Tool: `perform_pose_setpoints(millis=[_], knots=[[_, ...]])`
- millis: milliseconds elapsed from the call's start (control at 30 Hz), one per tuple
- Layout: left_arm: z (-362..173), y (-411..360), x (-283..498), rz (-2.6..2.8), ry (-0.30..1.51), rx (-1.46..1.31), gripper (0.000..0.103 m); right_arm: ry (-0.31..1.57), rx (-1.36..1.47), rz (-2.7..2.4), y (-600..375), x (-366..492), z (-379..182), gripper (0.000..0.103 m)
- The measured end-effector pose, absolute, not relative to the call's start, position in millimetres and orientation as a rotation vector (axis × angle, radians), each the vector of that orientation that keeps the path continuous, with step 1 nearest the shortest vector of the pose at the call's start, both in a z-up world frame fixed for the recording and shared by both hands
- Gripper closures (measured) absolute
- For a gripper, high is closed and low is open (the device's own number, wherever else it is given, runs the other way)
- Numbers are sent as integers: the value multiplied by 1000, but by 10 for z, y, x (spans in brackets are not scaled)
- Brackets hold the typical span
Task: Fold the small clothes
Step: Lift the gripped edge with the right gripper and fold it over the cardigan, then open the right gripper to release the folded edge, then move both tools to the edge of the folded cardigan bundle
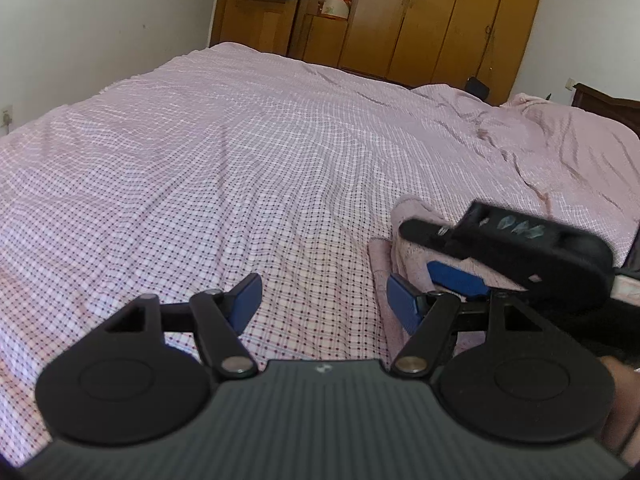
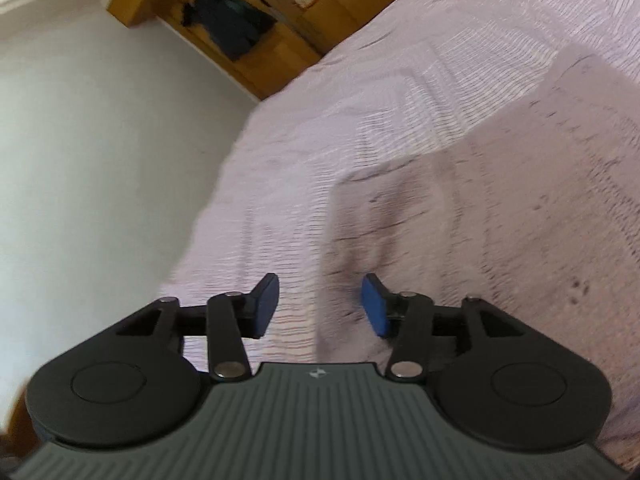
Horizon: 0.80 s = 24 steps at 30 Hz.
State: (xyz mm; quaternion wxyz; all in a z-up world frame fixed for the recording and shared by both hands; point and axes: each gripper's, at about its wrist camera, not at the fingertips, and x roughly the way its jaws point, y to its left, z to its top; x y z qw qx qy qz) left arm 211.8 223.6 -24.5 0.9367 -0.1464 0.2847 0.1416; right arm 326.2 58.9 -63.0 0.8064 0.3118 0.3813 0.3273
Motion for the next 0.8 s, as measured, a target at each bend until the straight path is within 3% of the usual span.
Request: perform_pose_setpoints(millis=[167, 700, 733, 800], knots=[[-279, 2175, 2135, 250, 588, -303, 33, 768, 641, 762, 231, 3156, -480, 42], [-348, 1857, 2183, 99, 562, -388, 33, 677, 163, 697, -1204, 2571, -227, 42], [-352, 1858, 2179, 102, 551, -403, 35, 672, 144, 696, -1228, 2564, -254, 42], [-369, 1861, 2190, 89, 548, -427, 60, 647, 64, 672, -1194, 2541, -315, 42]])
